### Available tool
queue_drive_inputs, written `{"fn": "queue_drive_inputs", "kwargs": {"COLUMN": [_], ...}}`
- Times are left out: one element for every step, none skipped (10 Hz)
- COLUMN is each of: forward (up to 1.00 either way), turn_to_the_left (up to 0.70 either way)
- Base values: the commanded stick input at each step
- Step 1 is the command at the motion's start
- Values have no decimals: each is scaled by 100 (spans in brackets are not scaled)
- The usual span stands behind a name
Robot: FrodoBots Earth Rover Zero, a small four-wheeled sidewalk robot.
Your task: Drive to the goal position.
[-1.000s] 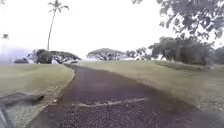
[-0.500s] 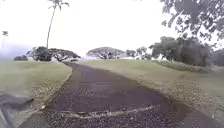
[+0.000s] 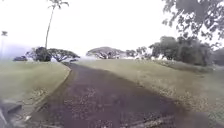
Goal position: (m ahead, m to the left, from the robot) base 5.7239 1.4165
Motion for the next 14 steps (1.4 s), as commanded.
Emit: {"fn": "queue_drive_inputs", "kwargs": {"forward": [70,70,70,70,70,70,70,70,70,70,70,70,70,70], "turn_to_the_left": [4,17,24,23,6,0,0,14,30,10,0,0,0,0]}}
